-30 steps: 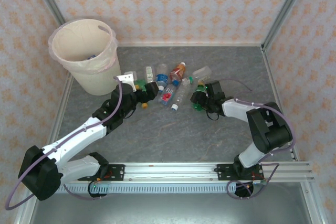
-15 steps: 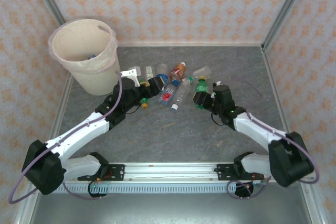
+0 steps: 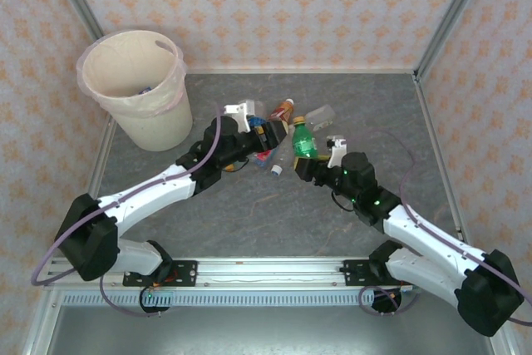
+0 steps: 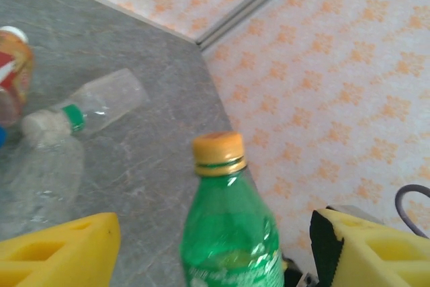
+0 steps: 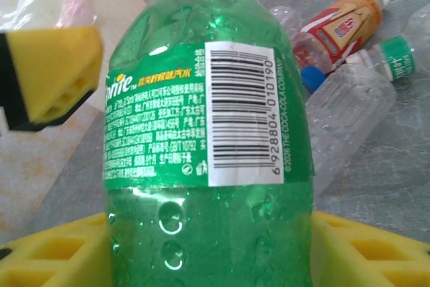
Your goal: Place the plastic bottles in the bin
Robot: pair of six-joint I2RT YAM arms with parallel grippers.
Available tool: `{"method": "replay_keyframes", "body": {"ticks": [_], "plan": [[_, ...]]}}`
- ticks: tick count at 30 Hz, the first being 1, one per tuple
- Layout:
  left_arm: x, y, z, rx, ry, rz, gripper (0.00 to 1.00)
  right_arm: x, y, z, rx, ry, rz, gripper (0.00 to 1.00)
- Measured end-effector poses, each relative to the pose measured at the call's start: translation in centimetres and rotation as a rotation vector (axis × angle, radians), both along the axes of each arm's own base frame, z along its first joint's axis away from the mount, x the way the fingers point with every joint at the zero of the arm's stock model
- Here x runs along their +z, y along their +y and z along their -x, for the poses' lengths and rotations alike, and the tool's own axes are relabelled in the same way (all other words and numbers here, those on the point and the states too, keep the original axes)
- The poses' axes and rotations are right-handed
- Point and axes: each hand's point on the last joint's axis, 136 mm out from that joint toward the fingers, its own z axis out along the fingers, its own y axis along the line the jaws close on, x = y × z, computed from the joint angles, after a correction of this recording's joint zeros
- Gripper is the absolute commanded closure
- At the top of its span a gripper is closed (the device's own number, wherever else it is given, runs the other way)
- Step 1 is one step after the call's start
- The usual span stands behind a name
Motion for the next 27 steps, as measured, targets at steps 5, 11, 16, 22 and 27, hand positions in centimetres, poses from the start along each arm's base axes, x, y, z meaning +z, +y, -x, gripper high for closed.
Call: {"method": "replay_keyframes", "body": {"ticks": [5,11,16,22,27], "plan": [[-0.2,-1.2,-0.8,-0.012,0.011,0.012,0.33,0.5,1.1,1.1,0.054,-0.031,0.007,0.36],[-0.6,-2.7,-1.1,-0.046,0.022,0.009,0.37,1.2,1.3,1.6,0.071,-0.061,0.005,0.36],[-0.6,-3.9,-0.7,-0.082,0.024,0.011,0.46,1.2,1.2,1.5,0.065,-0.067,0.012,0.36],[-0.5,-4.1,-0.9,-0.085,0.018,0.007,0.65,1.3,1.2,1.5,0.063,-0.071,0.012,0.33],[0.1,-4.2,-1.0,-0.085,0.000,0.001,0.66,1.3,1.1,1.3,0.055,-0.075,0.018,0.11]]}}
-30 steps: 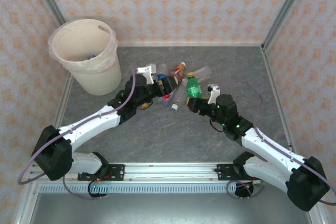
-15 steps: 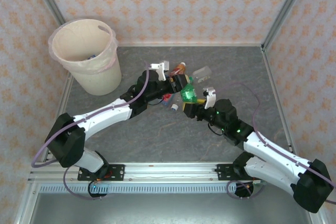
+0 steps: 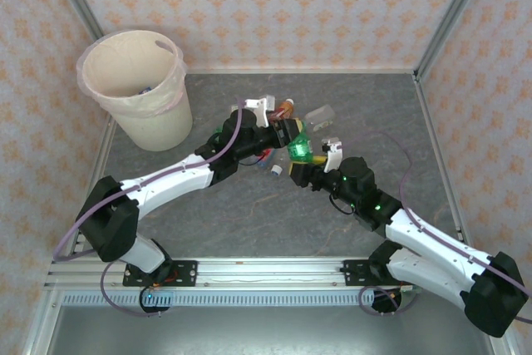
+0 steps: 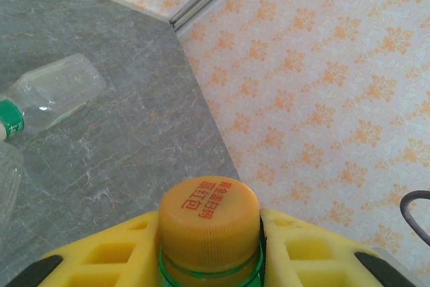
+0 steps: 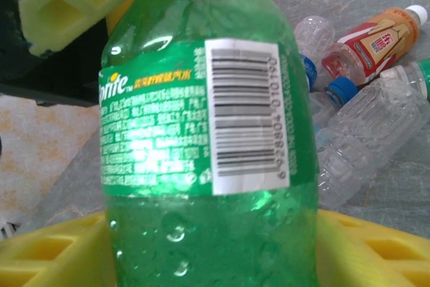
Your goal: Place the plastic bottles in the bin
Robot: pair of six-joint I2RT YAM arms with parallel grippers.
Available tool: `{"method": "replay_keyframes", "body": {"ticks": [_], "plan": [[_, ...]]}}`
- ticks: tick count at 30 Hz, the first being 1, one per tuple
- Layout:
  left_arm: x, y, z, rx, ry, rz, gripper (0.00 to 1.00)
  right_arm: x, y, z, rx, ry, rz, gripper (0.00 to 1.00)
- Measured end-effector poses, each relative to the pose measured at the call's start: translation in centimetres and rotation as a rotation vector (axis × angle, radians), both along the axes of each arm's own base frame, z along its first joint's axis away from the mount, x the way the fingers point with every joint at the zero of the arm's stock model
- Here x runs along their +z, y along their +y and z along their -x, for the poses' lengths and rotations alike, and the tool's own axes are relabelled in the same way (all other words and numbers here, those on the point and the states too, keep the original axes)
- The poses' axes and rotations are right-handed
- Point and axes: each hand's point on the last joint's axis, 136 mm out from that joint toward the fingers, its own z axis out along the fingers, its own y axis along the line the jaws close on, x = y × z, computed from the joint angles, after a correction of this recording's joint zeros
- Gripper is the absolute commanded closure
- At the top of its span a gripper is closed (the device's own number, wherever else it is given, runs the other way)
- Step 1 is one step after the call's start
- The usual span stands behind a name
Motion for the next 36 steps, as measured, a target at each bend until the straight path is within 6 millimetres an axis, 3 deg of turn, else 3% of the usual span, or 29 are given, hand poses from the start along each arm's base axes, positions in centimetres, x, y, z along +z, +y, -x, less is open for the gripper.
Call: {"method": "replay_keyframes", "body": {"ticks": [1,9,14,20,25,31,36], "plan": [[0.1,0.0,-0.1,0.003,-0.005,-0.005,0.66,0.0,-0.1,-0.1,-0.005,0.000,0.001,0.00],[1.1,2.0,-0.7,0.074,-0.047,-0.091,0.66,1.0,-0.9,-0.4,-0.054,-0.030,-0.013,0.00],[3.5,5.3,-1.9,0.163,-0.089,-0.113,0.66,2.1,-1.5,-0.3,-0.076,-0.061,-0.033,0.00],[7.2,11.8,-3.3,0.327,-0.149,-0.159,0.66,2.5,-2.0,-0.1,-0.093,-0.075,-0.040,0.00],[12.0,18.0,-3.9,0.507,-0.218,-0.216,0.66,2.4,-2.2,-0.1,-0.100,-0.076,-0.039,0.00],[18.2,24.2,-2.3,0.730,-0.335,-0.249,0.70,2.2,-2.1,-0.1,-0.101,-0.069,-0.041,0.00],[20.6,31.1,-0.6,0.989,-0.383,-0.266,0.69,1.7,-2.0,-0.2,-0.099,-0.056,-0.032,0.00]]}}
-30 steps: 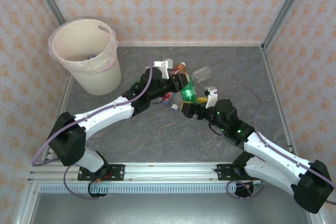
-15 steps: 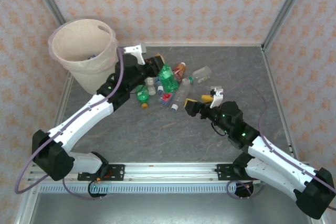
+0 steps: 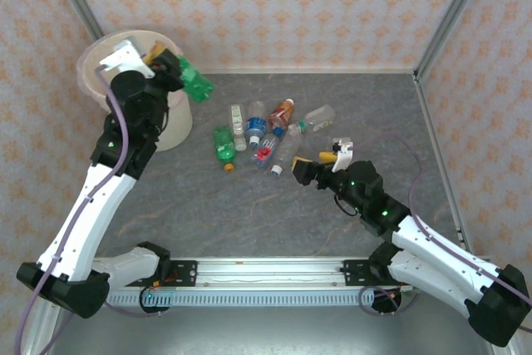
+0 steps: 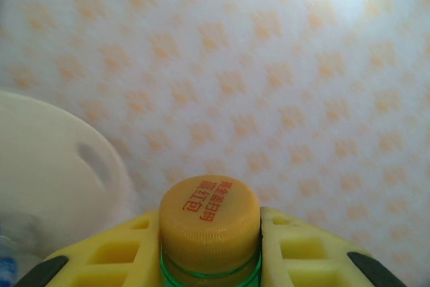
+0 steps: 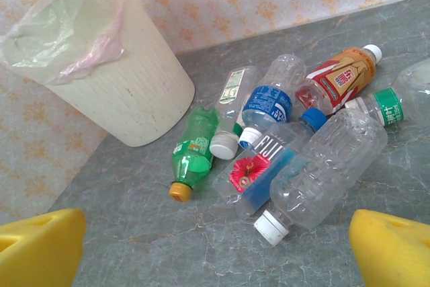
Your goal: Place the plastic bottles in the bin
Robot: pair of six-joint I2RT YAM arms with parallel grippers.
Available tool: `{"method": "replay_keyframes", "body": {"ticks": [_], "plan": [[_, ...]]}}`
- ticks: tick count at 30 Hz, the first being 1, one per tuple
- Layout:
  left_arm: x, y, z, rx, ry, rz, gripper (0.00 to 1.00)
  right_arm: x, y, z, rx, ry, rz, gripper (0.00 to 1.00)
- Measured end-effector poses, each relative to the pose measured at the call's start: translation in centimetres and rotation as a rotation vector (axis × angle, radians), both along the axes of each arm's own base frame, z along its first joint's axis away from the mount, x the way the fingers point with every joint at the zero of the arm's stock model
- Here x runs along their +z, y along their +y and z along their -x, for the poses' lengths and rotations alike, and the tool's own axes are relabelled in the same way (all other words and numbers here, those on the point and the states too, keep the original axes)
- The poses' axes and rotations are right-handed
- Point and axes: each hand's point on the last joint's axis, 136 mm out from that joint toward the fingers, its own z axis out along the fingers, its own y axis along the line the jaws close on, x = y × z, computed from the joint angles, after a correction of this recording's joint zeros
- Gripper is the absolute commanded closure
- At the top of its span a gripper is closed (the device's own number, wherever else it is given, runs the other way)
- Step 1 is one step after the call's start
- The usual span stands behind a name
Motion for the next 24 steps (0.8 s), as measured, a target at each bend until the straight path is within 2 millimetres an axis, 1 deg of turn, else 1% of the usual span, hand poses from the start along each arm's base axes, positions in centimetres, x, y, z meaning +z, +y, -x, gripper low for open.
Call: {"method": "replay_keyframes", "body": {"ticks": [1,3,5,9,12,14,17,21,23,24], "plan": [[0.3,1.3,0.4,0.054,-0.016,-0.001,0.69,0.0,0.0,0.0,0.000,0.003,-0.001,0.00],[0.8,3.1,0.9,0.135,-0.039,-0.005,0.69,0.0,0.1,0.0,0.005,0.005,-0.004,0.00],[1.1,4.5,1.2,0.201,-0.057,-0.005,0.69,0.2,0.2,0.1,0.009,0.005,-0.008,0.00],[0.9,7.6,1.3,0.342,-0.071,-0.005,0.70,0.8,0.5,-0.1,0.012,0.003,-0.015,0.00],[0.4,10.0,1.1,0.427,-0.078,0.006,0.69,0.9,0.8,-0.3,0.019,0.013,-0.015,0.00],[0.2,11.4,0.6,0.470,-0.085,0.018,0.68,0.9,1.0,-0.3,0.026,0.022,-0.013,0.00],[-0.3,13.1,-1.1,0.510,-0.067,0.024,0.66,1.1,1.1,-0.4,0.030,0.026,-0.012,0.00],[-1.0,14.6,-5.2,0.512,-0.010,0.034,0.62,1.5,1.1,-0.3,0.028,0.024,-0.017,0.00],[-1.8,15.1,-6.8,0.502,0.026,0.037,0.63,1.4,1.0,-0.3,0.027,0.027,-0.014,0.00],[-2.4,15.3,-7.6,0.492,0.048,0.044,0.62,1.3,0.9,-0.3,0.025,0.032,-0.010,0.00]]}}
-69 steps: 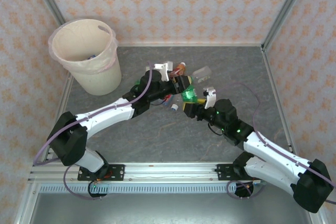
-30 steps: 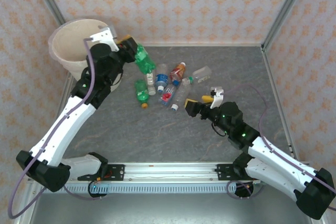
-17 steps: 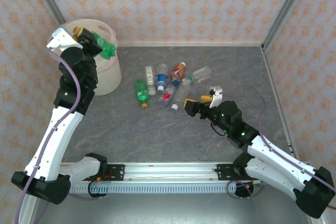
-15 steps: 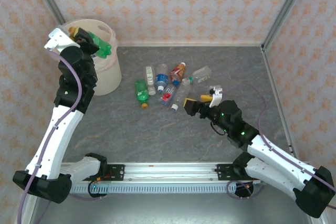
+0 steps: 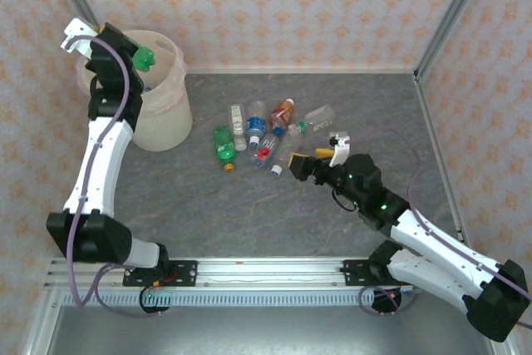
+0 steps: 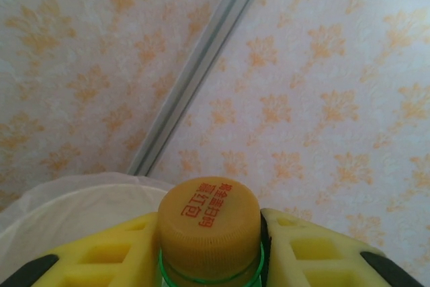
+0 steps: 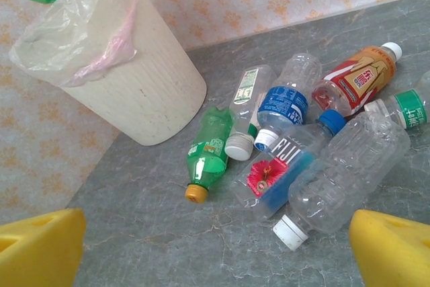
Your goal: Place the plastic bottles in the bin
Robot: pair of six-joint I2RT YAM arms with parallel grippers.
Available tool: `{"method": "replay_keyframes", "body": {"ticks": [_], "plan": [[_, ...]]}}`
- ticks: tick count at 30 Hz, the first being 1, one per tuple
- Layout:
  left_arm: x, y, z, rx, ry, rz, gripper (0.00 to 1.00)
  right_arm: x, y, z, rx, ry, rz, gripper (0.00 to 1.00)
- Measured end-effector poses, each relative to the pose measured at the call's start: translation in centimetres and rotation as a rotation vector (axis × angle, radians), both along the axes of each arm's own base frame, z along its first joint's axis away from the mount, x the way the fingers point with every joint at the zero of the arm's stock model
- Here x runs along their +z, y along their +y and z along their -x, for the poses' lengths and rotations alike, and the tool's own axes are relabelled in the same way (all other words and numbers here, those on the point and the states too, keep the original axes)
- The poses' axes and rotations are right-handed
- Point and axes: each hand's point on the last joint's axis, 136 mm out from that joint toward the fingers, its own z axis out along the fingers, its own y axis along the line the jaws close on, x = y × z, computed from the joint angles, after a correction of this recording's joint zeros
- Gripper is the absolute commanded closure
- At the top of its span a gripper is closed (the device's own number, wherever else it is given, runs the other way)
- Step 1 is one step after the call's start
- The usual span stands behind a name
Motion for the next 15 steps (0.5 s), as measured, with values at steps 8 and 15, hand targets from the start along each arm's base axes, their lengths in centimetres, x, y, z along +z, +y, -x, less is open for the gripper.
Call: {"method": "replay_keyframes", "body": {"ticks": [8,15], "plan": [[-4.2,1.0,-2.3,-0.072,0.121,0.085,0.01,-0.9,-0.6,-0.2,-0.036,0.031,0.026,0.00],[-3.1,-1.1,-0.9,-0.179,0.084,0.111,0.01,-2.9,-1.1,-1.7,-0.123,0.093,0.061,0.00]]}}
